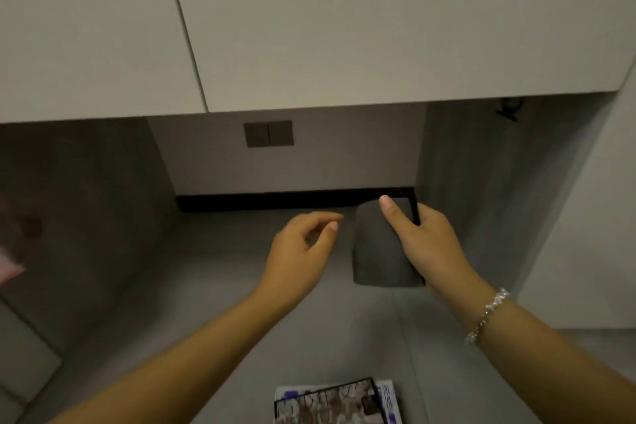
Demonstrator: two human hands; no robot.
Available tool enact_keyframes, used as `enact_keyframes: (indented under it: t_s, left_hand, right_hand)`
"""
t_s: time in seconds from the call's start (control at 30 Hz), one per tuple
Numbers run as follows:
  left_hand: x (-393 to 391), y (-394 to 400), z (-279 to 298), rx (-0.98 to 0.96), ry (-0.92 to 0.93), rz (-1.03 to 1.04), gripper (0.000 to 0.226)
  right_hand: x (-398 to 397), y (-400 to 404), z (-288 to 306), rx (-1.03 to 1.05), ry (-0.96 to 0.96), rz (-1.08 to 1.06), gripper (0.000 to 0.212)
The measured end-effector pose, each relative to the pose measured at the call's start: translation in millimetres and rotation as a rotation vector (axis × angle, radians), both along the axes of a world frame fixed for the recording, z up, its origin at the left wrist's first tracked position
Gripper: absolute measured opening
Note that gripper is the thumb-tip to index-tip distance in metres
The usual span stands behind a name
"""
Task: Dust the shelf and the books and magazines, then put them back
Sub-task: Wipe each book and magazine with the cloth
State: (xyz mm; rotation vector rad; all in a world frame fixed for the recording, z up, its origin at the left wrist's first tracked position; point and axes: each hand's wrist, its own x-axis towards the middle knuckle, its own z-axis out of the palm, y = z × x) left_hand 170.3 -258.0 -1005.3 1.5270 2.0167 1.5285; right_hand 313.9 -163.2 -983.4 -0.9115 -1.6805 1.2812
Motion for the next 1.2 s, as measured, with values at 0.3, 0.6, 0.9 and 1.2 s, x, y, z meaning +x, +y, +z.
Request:
enact_keyframes:
  t_s: [0.3, 0.6, 0.9, 1.2]
  left_hand:
    - [-10.4, -43.4, -128.3, -0.425, -0.109, -0.029, 0.023]
    - [-10.5, -80.8, -220.3, -0.861, -0.249, 0.158, 0.053]
    - [-9.2, -115.8, -252.9, -0.711, -0.520, 0.224, 0.024]
    - [-5.5, -123.8, -252.3, -0.731, -0.451, 0.256, 0.015]
  right_hand:
    - [6.8, -22.3, -130.7, -0.148, -0.377, 0.133, 0.035]
    - [10.1, -36.3, -202.8, 0.218, -0.602, 0.179, 0.022]
    - [32.6, -81.5, -267.9, 0.208, -0.915, 0.543, 0.062]
    - [29.9, -85.5, -292.8, 0.318, -0.972, 0.616, 0.109]
